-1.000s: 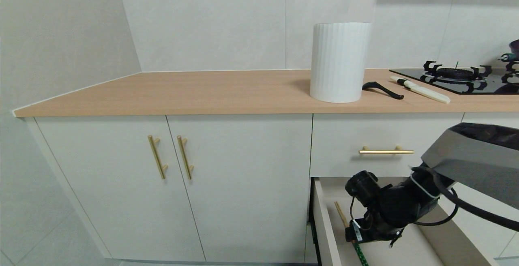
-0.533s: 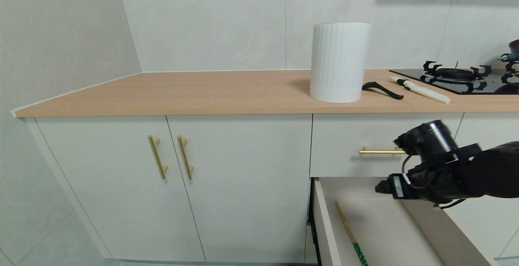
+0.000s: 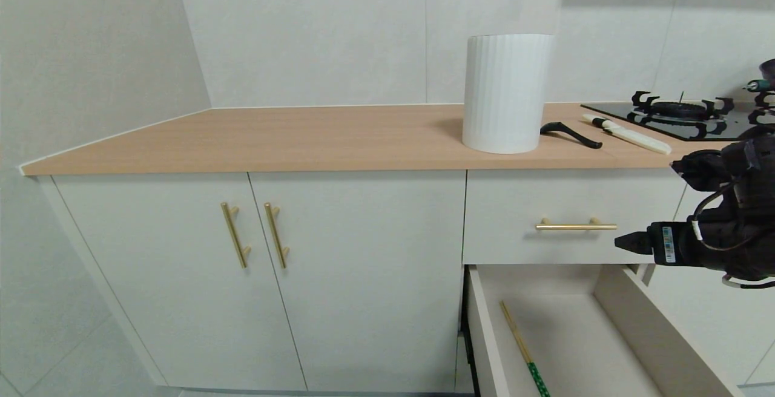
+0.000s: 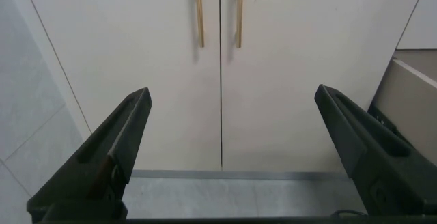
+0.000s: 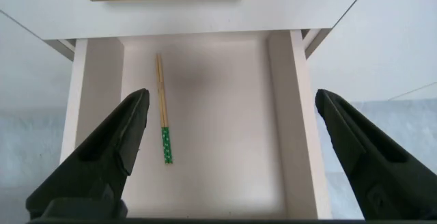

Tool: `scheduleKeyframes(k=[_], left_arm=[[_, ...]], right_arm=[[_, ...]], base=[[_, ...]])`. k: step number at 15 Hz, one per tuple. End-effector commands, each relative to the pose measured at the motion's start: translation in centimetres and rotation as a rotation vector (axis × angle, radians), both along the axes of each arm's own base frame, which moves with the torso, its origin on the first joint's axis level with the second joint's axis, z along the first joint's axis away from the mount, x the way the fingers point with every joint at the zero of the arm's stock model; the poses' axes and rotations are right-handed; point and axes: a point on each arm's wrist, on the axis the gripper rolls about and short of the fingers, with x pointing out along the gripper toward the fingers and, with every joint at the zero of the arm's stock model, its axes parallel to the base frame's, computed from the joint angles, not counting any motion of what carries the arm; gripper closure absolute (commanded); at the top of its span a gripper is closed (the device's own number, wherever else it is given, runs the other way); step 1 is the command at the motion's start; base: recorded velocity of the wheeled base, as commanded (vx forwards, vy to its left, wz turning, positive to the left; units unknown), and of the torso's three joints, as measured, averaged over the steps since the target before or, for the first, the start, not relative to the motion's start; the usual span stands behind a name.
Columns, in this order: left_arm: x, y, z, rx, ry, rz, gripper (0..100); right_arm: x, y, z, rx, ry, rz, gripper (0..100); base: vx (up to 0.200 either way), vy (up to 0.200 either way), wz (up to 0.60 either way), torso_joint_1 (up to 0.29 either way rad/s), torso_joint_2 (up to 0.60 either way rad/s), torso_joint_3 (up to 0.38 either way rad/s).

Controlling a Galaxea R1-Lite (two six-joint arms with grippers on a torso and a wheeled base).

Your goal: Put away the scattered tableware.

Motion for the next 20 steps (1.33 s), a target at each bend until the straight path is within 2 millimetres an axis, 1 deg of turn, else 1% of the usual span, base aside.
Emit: scheduleKeyframes(k=[1, 3, 6, 14, 17, 18, 19, 20], left_arm=[[0.0, 0.0, 0.0, 0.000, 0.000, 0.001, 0], [0.0, 0.0, 0.0, 0.000, 0.000, 0.001, 0], [0.0, 0.0, 0.0, 0.000, 0.000, 0.001, 0], [0.0, 0.0, 0.0, 0.000, 0.000, 0.001, 0], [0.0, 0.0, 0.0, 0.000, 0.000, 0.001, 0], [0.0, 0.0, 0.0, 0.000, 0.000, 0.001, 0], [0.0, 0.0, 0.0, 0.000, 0.000, 0.001, 0], [0.0, 0.0, 0.0, 0.000, 0.000, 0.001, 0]], right_arm=[[-0.3, -0.1, 0.2, 0.000, -0.008, 0.000, 0], [-0.3, -0.1, 0.2, -0.001, -0.009, -0.002, 0], [-0.3, -0.1, 0.2, -0.001, -0.008, -0.002, 0], [-0.2, -0.1, -0.1, -0.003, 0.001, -0.002, 0], [0.0, 0.0, 0.2, -0.012, -0.018, 0.014, 0], [0.3, -0.1, 0.5, -0.024, -0.047, 0.024, 0], [1.1, -0.1, 0.4, -0.022, -0.078, 0.042, 0], [2.6, -0.2, 0.1, -0.019, -0.110, 0.066, 0]], base=[[0.000, 0.000, 0.00, 0.000, 0.00, 0.000], [0.000, 0.000, 0.00, 0.044, -0.17, -0.114], [0.000, 0.000, 0.00, 0.079, -0.27, -0.271], [0.000, 0.000, 0.00, 0.177, -0.49, -0.285], [0.000, 0.000, 0.00, 0.198, -0.48, -0.282], [0.000, 0.000, 0.00, 0.188, -0.44, -0.251], [0.000, 0.000, 0.00, 0.100, -0.26, -0.139], [0.000, 0.000, 0.00, 0.051, -0.14, -0.076]])
